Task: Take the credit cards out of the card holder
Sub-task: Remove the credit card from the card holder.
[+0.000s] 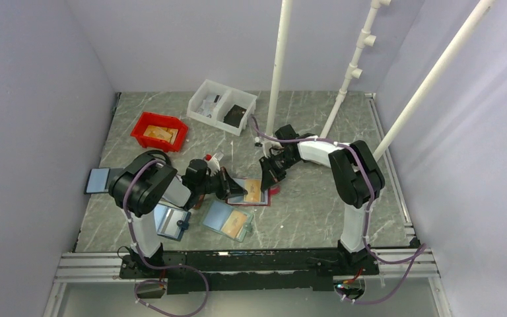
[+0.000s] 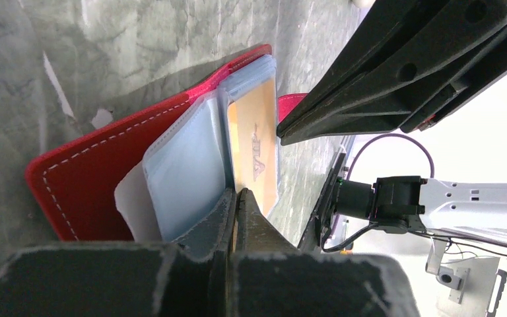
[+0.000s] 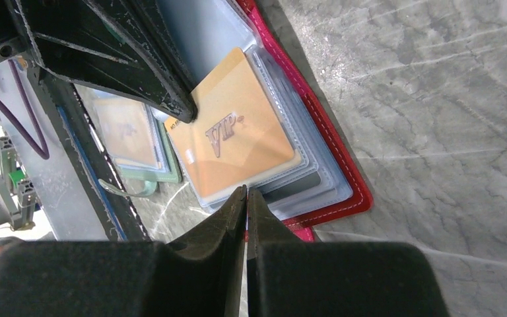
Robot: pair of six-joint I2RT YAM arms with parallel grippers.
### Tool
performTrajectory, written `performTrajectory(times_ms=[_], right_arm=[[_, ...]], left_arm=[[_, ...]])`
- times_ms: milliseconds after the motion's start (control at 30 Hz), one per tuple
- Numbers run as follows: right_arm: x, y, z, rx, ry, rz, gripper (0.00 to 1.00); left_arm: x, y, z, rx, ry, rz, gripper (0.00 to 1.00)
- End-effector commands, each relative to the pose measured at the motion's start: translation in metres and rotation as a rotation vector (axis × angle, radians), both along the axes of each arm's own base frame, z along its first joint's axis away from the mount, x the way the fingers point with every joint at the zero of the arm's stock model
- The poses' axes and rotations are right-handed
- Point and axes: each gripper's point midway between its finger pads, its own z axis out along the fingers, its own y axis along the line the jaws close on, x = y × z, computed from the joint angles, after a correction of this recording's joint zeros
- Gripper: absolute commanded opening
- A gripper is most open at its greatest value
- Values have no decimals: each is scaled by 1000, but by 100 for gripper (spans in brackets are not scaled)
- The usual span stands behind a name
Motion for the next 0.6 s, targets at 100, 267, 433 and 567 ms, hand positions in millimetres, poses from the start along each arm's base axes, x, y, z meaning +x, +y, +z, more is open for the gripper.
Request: performTrajectory(times_ms=[100, 267, 433, 567], right_arm=[[7, -22, -35, -159, -44, 8, 8], [5, -21, -35, -163, -41, 19, 9], [5, -21, -35, -166, -40, 23, 10], [4, -20, -34, -163, -43, 29, 10]], left_arm=[[-5, 10, 12, -2, -38, -27, 0], [-7, 12, 13, -21, -23, -32, 0], [-9, 14, 16, -39, -13, -32, 0], [-11, 16, 18, -39, -9, -33, 0]])
